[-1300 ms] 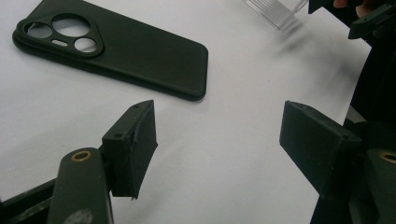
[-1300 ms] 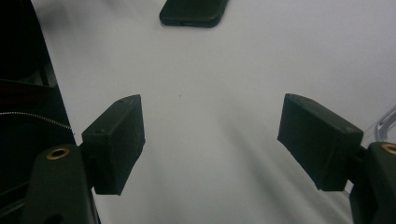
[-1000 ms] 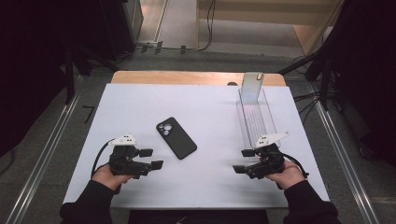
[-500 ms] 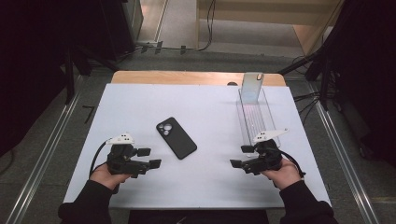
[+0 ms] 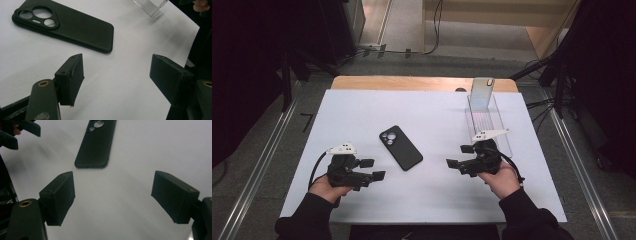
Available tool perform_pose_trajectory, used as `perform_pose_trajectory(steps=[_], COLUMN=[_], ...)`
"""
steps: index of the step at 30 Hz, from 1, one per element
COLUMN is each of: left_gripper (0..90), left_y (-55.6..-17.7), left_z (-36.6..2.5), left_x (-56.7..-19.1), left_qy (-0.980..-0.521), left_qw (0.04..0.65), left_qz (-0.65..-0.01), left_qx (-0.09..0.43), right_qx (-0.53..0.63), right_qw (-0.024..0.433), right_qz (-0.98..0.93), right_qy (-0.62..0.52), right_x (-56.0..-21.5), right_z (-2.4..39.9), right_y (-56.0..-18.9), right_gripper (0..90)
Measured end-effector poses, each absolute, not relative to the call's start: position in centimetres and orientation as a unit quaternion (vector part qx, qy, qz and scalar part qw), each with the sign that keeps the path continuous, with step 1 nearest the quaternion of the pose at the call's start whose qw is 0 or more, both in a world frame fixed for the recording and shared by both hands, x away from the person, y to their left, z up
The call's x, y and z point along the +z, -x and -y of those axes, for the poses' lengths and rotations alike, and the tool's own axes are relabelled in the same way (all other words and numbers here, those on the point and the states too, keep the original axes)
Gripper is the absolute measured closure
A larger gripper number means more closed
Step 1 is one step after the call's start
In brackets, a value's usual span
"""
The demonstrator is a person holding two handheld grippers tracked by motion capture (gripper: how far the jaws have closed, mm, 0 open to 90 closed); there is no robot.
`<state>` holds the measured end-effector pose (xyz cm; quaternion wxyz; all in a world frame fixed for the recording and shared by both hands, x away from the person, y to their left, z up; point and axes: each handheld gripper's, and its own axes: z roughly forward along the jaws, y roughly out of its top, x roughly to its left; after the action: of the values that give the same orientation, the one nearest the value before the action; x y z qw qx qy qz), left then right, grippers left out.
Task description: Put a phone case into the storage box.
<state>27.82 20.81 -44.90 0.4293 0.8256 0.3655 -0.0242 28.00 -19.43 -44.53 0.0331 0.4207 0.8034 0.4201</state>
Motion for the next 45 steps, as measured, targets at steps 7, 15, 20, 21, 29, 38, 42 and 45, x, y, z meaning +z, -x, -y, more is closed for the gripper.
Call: perform_pose_trajectory(steps=[7, 15, 20, 21, 29, 38, 42, 45], left_gripper=[27.4, 27.4, 27.4, 27.4, 27.4, 27.4, 27.4, 27.4], left_y=[-27.7, -27.7, -27.5, -27.5, -27.4, -27.3, -27.3, -27.4], left_z=[-20.7, -20.8, -20.9, -21.0, -21.0, -21.1, -21.2, -21.2], left_x=[-44.9, -44.9, -44.9, -44.9, -44.9, -44.9, -44.9, -44.9], left_qy=[-0.826, -0.825, -0.824, -0.824, -0.825, -0.823, -0.823, -0.823], left_qw=[0.43, 0.43, 0.43, 0.43, 0.429, 0.431, 0.43, 0.43], left_qz=[-0.363, -0.366, -0.368, -0.368, -0.367, -0.37, -0.371, -0.371], left_qx=[-0.026, -0.025, -0.024, -0.024, -0.023, -0.023, -0.023, -0.023], right_qx=[0.413, 0.406, 0.41, 0.409, 0.402, 0.388, 0.385, 0.388], right_qw=[0.038, 0.053, 0.05, 0.048, 0.045, 0.055, 0.059, 0.059], right_qz=[-0.808, -0.807, -0.807, -0.807, -0.814, -0.815, -0.815, -0.814], right_qy=[-0.418, -0.425, -0.423, -0.423, -0.418, -0.427, -0.428, -0.428], right_x=[-44.5, -44.2, -44.1, -44.0, -44.0, -44.5, -44.7, -44.8], right_z=[18.0, 16.6, 15.5, 15.3, 13.3, 10.8, 10.1, 9.7], right_y=[-29.2, -30.7, -31.7, -31.9, -33.6, -35.0, -35.3, -35.6], right_gripper=[17.4, 17.4, 14.9, 13.7, 0.0, 0.0, 0.0, 0.0])
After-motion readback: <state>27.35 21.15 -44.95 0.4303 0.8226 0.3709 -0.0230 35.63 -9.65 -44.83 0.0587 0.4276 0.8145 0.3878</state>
